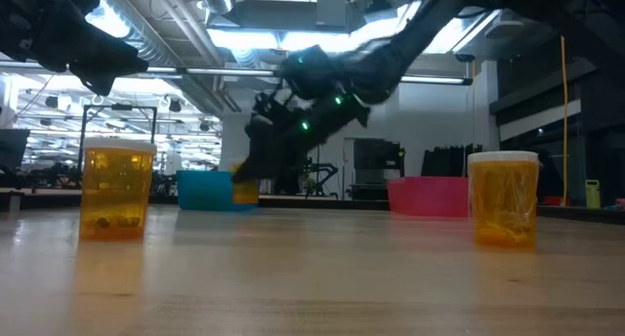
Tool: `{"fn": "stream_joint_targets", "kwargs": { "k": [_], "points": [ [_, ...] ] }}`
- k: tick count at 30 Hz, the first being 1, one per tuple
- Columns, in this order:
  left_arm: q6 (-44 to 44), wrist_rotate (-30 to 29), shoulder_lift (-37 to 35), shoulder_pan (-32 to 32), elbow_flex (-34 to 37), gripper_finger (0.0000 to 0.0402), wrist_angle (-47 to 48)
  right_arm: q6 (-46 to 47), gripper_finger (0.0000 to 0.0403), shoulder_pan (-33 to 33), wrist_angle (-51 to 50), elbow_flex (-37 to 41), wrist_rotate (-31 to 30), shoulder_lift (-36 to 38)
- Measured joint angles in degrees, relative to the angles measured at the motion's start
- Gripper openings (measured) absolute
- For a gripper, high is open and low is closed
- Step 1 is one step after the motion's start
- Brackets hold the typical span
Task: Pick and place medicine bottles into bin by pill shape (circle, oval)
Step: Put the big orange pill bottle into the blue bin
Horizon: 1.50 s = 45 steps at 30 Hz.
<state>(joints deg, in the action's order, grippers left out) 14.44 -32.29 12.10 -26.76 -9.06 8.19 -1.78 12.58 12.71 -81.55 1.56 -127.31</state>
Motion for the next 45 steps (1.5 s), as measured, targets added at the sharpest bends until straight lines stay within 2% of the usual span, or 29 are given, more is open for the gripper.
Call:
{"fn": "stream_joint_targets", "kwargs": {
  "k": [8, 14, 19, 24, 27, 37, 43, 45],
  "points": [
    [0.0, 0.0, 0.0, 0.0, 0.0, 0.0119, 0.0, -5.6, 0.0176, -1.0, -13.3, -13.2, 0.1, 0.1],
    [0.0, 0.0, 0.0, 0.0, 0.0, 0.0119, 0.0, -11.0, 0.0175, 0.8, -15.6, -22.0, 0.1, -1.1],
    [0.0, 0.0, 0.0, 0.0, 0.0, 0.0119, -0.1, -10.5, 0.0175, 4.2, -16.6, -29.0, 0.2, -6.6],
    [0.0, 0.0, 0.0, 0.0, 0.0, 0.0119, -0.1, -9.0, 0.0174, 6.1, -24.0, -37.9, 1.0, -13.6],
    [0.0, 0.0, 0.0, 0.0, 0.0, 0.0119, -0.1, -7.5, 0.0182, 6.5, -26.0, -42.1, 1.1, -15.2],
    [0.0, 0.0, 0.0, 0.0, 0.0, 0.0119, 0.0, -6.0, 0.0267, 7.3, -29.3, -44.0, 1.1, -16.1],
    [0.0, 0.0, 0.0, 0.0, 0.0, 0.0119, 0.0, -6.3, 0.0281, 7.3, -29.0, -44.0, 0.9, -16.0],
    [0.0, 0.0, 0.0, 0.0, 0.0, 0.0119, 0.0, -6.6, 0.0281, 7.3, -27.9, -44.3, -1.0, -15.9]
  ]
}}
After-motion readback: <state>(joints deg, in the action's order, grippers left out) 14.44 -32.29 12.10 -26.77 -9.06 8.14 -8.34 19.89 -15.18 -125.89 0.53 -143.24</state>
